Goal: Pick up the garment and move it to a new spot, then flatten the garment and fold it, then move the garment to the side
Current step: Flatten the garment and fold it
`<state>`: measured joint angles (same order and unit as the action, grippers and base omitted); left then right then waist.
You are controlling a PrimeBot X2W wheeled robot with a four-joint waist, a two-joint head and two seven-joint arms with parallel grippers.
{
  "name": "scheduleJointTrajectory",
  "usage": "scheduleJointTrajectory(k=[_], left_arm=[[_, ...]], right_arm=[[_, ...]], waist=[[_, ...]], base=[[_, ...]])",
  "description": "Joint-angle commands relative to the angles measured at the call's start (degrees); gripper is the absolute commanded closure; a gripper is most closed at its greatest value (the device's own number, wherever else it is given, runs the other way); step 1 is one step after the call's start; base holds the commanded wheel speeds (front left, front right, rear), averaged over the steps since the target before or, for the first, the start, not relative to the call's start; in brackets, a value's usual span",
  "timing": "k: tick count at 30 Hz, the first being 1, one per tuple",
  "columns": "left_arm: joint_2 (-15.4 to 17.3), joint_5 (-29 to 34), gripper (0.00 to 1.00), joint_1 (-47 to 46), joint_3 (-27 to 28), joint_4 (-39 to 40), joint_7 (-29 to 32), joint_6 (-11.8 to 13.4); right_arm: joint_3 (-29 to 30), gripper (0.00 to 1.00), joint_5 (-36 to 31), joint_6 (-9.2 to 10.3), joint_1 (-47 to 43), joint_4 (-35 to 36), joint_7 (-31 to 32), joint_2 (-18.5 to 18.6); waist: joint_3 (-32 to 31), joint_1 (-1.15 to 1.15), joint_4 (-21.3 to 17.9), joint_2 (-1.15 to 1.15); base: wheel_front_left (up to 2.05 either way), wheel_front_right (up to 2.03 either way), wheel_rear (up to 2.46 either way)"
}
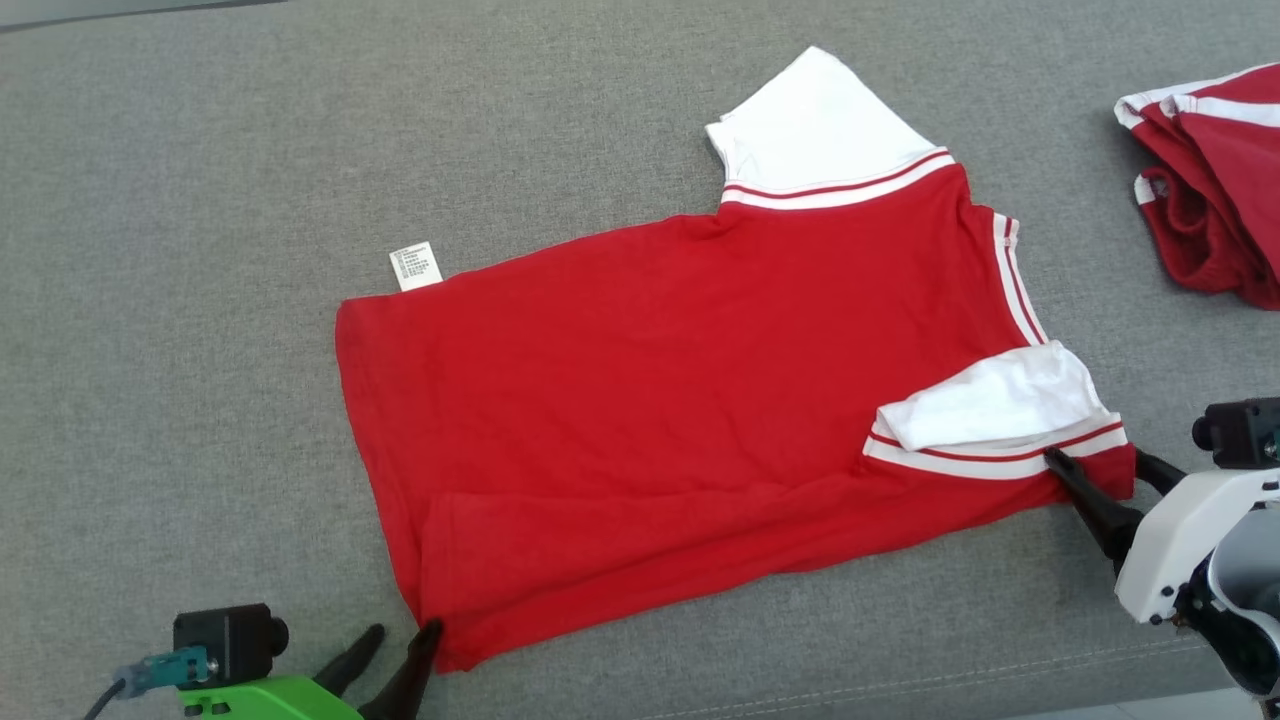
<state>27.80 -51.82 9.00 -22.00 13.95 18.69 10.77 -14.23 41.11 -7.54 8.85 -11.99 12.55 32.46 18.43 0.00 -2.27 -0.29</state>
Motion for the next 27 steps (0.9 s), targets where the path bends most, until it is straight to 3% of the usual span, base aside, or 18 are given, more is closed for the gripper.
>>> scheduleJointTrajectory(k=[1, 7, 10, 12, 20, 27], left_arm=[[1.19, 0.93, 0.0, -0.36, 1.14, 1.0, -0.64, 0.31], [3.32, 2.41, 0.0, -5.06, 4.08, 5.32, -0.6, 1.23], [3.57, 4.48, 0.0, -11.56, 3.65, 5.32, 0.85, 1.27], [3.06, 6.02, 0.0, -16.88, 2.47, 3.66, 2.05, 1.08], [-1.64, 11.59, 0.0, -36.71, -3.07, -7.69, 4.23, -2.2], [-5.07, 12.54, 0.0, -44.78, -5.81, -12.37, 4.86, -4.27]], right_arm=[[0.98, 0.0, 0.12, 0.12, 0.8, 1.94, 0.88, 0.54], [5.09, 0.0, 3.0, 0.09, 4.33, 11.05, 5.13, 2.9], [6.68, 0.0, 0.96, 0.09, 10.73, 14.83, 7.66, 4.39], [6.1, 0.0, -1.15, 0.09, 16.27, 14.38, 8.48, 2.81], [-0.06, 0.0, -9.71, 0.09, 39.09, -0.9, 11.79, -2.78], [-3.03, 0.0, -12.32, 0.09, 49.71, -12.91, 10.21, -5.09]], waist=[[0.69, 0.0, 0.39, 0.29], [3.61, 0.0, 1.18, 0.29], [6.34, 0.0, 1.58, 0.29], [8.26, 0.0, 1.8, 0.29], [15.61, 0.0, 5.66, 0.29], [18.63, 0.0, 10.17, 0.29]], base=[[0.0, 0.0, 0.0], [0.0, 0.0, 0.0], [0.0, 0.0, 0.0], [0.0, 0.0, 0.0], [0.0, 0.0, 0.0], [0.0, 0.0, 0.0]])
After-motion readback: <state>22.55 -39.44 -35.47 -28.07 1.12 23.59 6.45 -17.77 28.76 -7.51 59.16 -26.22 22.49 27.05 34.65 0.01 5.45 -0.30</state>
